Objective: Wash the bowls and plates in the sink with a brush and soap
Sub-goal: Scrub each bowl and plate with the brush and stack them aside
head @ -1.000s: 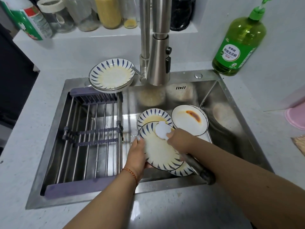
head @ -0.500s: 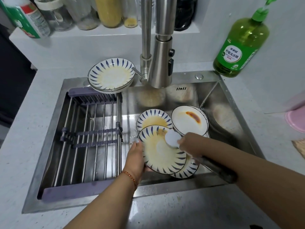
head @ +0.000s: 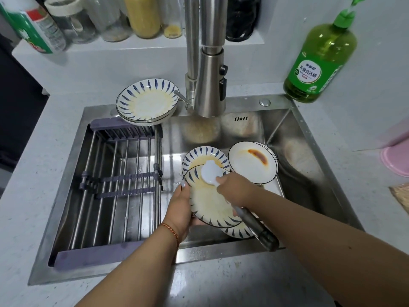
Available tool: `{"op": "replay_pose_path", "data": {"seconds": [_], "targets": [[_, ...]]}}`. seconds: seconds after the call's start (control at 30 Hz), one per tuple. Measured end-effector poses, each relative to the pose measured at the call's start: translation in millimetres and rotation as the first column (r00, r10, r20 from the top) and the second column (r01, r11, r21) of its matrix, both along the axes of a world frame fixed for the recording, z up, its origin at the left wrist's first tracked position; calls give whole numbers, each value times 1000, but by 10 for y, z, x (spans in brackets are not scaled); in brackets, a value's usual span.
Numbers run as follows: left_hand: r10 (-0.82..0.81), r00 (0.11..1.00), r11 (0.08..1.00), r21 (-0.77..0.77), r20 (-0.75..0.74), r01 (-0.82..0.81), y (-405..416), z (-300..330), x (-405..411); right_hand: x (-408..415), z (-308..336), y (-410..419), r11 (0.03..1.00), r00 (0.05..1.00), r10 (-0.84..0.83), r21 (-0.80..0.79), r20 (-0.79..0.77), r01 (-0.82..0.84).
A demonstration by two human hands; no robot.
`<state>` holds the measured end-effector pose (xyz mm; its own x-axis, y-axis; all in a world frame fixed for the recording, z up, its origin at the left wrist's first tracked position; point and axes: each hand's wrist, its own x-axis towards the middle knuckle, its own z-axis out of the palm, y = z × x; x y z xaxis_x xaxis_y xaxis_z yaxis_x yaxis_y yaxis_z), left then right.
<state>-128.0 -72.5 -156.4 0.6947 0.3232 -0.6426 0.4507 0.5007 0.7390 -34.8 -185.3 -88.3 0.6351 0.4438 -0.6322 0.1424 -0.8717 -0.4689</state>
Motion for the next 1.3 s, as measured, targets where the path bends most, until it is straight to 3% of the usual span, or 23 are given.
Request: {"op": "replay_pose_path", "data": {"seconds": [0.13,0.2,0.27,0.37,0.43,0.5,0.57,0.7,0.83,0.93,1.03,1.1,1.13,1.2,1.27,1.3], "targets": [[-3,1000,998,69,-13,4,84,113,126,-81,22,-31,984,985,-68,151,-156,92],[28,999,995,98,-20,-26,137,128,173,-120,62,-87,986,980,20,163,-198,13],[53,999,991,120,-10,-51,194,165,222,-138,129,-158,998,968,57,53,-245,-45],[70,998,992,110,-3,-69,267,185,251,-3,237,-295,881,919,390,-269,-49,-389],[47,999,993,110,4,-48,249,198,258,120,184,-297,882,937,342,-324,-62,-344],[7,1000,992,125,4,-7,198,189,278,239,101,-235,973,989,144,-182,14,-139],[-14,1000,994,111,-2,14,132,200,293,282,39,-124,995,995,-100,-15,9,100],[-37,999,995,88,-29,39,89,161,299,126,124,57,982,973,-124,120,-193,149],[33,998,997,77,-51,-29,161,107,290,9,143,-31,990,972,138,60,-190,-129],[53,997,995,92,-55,-48,231,89,276,28,127,-234,985,970,156,-45,-185,-167],[57,998,994,100,-25,-55,265,93,277,129,114,-322,905,933,346,-229,-96,-359],[16,1000,994,111,-11,-14,249,101,290,225,93,-309,930,956,292,-225,-21,-289],[-9,1000,993,121,-8,10,238,111,287,276,53,-254,982,990,142,-122,-12,-142],[-42,999,993,114,2,42,188,131,295,324,17,-134,994,992,-103,40,-70,106],[-36,999,995,98,5,36,144,154,301,239,66,-11,967,969,-192,141,-154,214],[-26,1000,996,90,1,26,131,153,310,189,98,17,970,970,-158,154,-183,187]]}}
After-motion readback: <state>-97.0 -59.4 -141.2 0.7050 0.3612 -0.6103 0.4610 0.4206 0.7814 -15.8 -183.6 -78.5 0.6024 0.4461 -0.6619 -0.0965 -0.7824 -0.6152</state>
